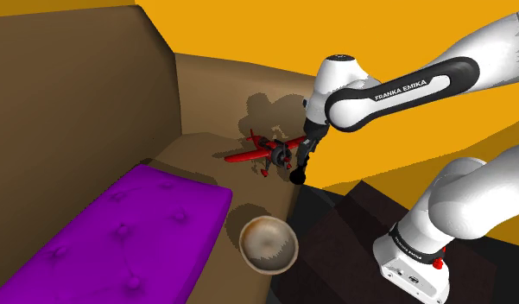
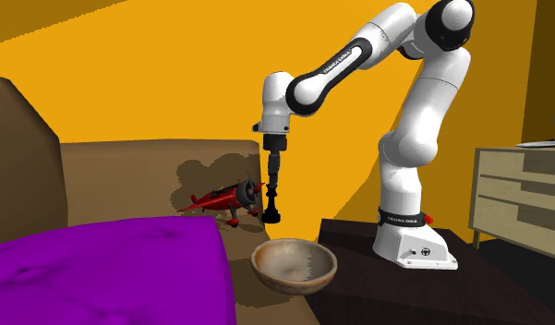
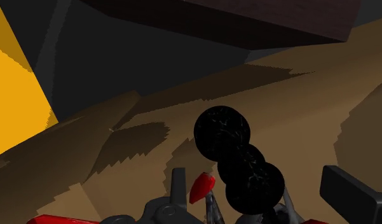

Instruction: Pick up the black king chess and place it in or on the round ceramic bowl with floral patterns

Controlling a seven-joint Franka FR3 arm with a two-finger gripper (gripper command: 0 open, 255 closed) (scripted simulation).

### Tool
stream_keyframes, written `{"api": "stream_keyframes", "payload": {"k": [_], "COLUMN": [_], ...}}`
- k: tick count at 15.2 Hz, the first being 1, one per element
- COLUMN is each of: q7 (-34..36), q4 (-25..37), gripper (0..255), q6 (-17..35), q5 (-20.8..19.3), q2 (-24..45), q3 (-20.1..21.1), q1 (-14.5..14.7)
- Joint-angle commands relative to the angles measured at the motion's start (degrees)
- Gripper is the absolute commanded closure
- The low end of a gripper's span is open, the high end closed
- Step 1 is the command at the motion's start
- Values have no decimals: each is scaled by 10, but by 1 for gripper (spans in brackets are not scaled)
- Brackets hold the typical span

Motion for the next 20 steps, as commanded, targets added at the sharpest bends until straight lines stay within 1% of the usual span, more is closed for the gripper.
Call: {"api": "stream_keyframes", "payload": {"k": [1, 4, 5, 14, 20], "q7": [0, 0, 0, 0, -1], "q4": [0, 0, 0, 0, 27], "gripper": [0, 0, 255, 255, 255], "q6": [1, 1, 1, 1, -54], "q5": [0, 0, 0, 0, 0], "q2": [1, 1, 1, 1, -28], "q3": [0, 0, 0, 0, -3], "q1": [0, 0, 0, 0, 0]}}
